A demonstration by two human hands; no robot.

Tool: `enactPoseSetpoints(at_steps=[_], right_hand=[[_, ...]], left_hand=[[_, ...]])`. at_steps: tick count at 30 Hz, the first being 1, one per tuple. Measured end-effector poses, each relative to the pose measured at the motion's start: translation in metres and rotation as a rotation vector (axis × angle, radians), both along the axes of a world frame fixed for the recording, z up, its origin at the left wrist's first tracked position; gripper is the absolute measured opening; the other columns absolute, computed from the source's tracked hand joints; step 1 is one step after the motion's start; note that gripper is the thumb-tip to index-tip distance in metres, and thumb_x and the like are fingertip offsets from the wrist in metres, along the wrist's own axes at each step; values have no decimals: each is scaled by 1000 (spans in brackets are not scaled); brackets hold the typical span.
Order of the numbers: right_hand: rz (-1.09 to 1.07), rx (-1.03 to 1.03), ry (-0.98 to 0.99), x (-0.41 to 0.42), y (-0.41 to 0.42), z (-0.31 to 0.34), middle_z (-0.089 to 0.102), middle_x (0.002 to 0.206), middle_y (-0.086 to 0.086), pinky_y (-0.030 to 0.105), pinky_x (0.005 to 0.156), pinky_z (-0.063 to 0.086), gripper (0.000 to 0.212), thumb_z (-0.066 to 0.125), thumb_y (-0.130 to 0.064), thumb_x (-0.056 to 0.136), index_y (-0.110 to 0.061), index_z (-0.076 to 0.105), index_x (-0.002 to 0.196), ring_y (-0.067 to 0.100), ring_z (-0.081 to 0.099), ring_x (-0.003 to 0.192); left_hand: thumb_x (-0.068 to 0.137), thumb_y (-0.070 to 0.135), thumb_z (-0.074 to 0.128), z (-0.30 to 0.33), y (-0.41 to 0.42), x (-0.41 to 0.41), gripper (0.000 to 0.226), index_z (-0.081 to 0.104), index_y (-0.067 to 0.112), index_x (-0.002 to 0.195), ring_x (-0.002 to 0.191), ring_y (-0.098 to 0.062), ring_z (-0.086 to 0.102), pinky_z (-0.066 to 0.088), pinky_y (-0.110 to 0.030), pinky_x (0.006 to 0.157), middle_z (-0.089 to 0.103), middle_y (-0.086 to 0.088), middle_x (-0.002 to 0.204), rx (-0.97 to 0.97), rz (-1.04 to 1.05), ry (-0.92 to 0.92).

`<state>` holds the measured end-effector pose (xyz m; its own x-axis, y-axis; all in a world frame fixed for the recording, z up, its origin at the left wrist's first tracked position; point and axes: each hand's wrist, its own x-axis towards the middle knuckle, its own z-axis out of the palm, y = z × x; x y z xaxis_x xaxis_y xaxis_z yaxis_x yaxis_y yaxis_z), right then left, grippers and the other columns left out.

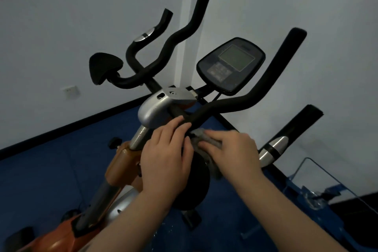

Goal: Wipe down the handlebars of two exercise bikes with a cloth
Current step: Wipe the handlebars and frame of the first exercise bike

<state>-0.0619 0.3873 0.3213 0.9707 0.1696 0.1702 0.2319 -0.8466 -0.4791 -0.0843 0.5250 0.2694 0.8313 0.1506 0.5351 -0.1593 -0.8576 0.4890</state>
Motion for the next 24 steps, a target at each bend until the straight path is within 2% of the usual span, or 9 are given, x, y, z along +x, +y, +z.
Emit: enactPoseSetpoints(at_steps=[3, 7, 10, 13, 16, 19, 22, 24], right_hand=[[47, -52, 80, 19, 4, 2, 72, 79, -7, 23, 63, 43, 19, 64, -45, 82, -37, 73, 98, 11, 63, 76], [55, -125, 109, 0, -31, 2, 53, 50, -17, 15, 47, 34, 18, 65, -52, 75, -38, 74, 82, 2, 55, 57], [40, -150, 119, 16, -19, 0, 47, 50, -13, 21, 46, 31, 26, 64, -50, 78, -26, 71, 71, 6, 49, 53], [82, -95, 137, 35, 7, 1, 61, 66, -3, 28, 59, 43, 25, 59, -43, 86, -22, 71, 78, 18, 58, 69], [139, -136, 76, 18, -11, -3, 69, 81, -1, 30, 65, 46, 22, 55, -41, 89, -26, 71, 90, 20, 62, 78], [267, -213, -85, -18, -49, -1, 69, 83, -7, 31, 70, 50, 18, 55, -37, 89, -28, 68, 96, 15, 64, 77], [386, -329, -343, -19, -93, -1, 72, 92, -9, 35, 92, 46, 20, 55, -34, 89, -22, 70, 96, 10, 66, 86], [293, -282, -451, -9, -111, -2, 72, 96, -5, 37, 103, 39, 24, 54, -32, 90, -17, 72, 96, 13, 66, 93]], left_hand=[[93, 28, 42, -1, 0, 0, 32, 61, 19, 117, 107, -12, 52, 36, -21, 88, 59, 2, 127, 0, 3, -30], [94, 29, 39, -3, 0, 2, 31, 60, 21, 116, 105, -10, 53, 41, -23, 82, 58, 5, 126, -25, 5, -54], [94, 29, 40, -4, 0, 2, 30, 61, 21, 114, 103, -11, 53, 39, -22, 81, 59, 6, 124, -28, 6, -54], [92, 27, 43, 1, -1, 0, 29, 62, 21, 114, 103, -11, 53, 37, -20, 82, 60, 5, 124, -26, 5, -31], [89, 23, 48, 6, -2, -3, 26, 61, 24, 112, 104, -10, 54, 39, -24, 86, 60, 9, 123, -111, -19, -10], [84, 21, 51, 22, -14, -3, 29, 58, 37, 108, 109, 3, 50, 42, -33, 92, 56, 25, 118, -363, -88, -60], [85, 20, 51, 38, -38, 9, 27, 59, 30, 109, 111, -1, 53, 44, -36, 93, 58, 19, 116, -370, -297, -63], [87, 18, 54, 40, -49, 19, 25, 61, 27, 109, 94, -5, 58, 47, -32, 83, 62, 14, 112, -291, -339, 21]])
